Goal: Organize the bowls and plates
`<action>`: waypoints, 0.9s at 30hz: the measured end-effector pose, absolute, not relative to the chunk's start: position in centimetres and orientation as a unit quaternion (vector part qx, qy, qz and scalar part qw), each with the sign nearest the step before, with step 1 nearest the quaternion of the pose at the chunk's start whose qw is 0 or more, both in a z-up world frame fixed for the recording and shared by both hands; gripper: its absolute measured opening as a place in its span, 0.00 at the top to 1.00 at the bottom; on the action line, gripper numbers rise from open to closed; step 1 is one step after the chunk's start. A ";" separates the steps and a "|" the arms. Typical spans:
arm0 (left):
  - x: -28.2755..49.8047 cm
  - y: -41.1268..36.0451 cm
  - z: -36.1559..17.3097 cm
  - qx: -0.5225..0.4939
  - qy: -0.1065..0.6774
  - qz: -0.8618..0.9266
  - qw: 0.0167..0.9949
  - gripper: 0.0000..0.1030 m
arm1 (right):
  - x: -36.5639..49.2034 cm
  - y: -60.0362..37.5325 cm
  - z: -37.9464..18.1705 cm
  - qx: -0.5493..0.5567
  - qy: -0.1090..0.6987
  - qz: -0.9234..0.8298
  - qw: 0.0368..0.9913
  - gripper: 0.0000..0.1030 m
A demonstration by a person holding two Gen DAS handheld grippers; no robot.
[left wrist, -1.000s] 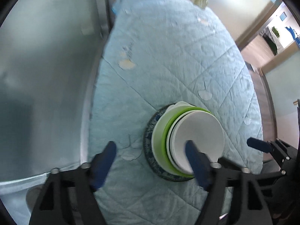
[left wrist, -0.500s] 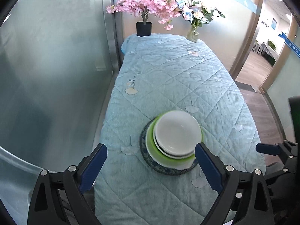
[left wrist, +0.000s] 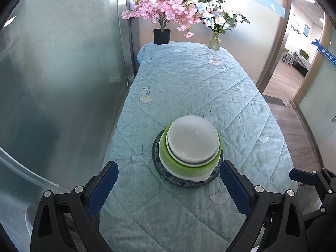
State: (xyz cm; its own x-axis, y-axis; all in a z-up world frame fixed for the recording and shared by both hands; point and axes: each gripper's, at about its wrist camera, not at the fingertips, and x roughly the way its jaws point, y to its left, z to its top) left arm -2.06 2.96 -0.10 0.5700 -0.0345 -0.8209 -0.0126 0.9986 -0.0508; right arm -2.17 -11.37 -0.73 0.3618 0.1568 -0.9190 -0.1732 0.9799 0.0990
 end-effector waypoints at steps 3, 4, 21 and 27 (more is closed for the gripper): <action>-3.0 3.2 0.1 -0.029 0.465 -0.002 0.885 0.05 | -2.7 -11.4 -0.7 -0.014 0.553 0.102 0.827 0.01; -3.3 3.3 0.2 -0.031 0.463 -0.003 0.886 0.05 | -2.8 -11.3 -0.6 -0.019 0.550 0.104 0.828 0.01; -4.8 3.3 0.4 -0.023 0.463 -0.003 0.886 0.05 | -3.7 -11.3 0.0 -0.028 0.535 0.105 0.838 0.01; -4.2 2.8 -0.3 -0.017 0.472 -0.012 0.881 0.05 | -3.5 -11.7 -0.6 -0.013 0.541 0.104 0.834 0.01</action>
State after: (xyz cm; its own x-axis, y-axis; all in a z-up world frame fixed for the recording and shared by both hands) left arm -4.18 2.81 -0.27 0.5539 -0.0372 -0.8318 0.0056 0.9991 -0.0410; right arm -3.50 -11.74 -0.59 0.3922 0.1588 -0.9061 -0.1872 0.9782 0.0904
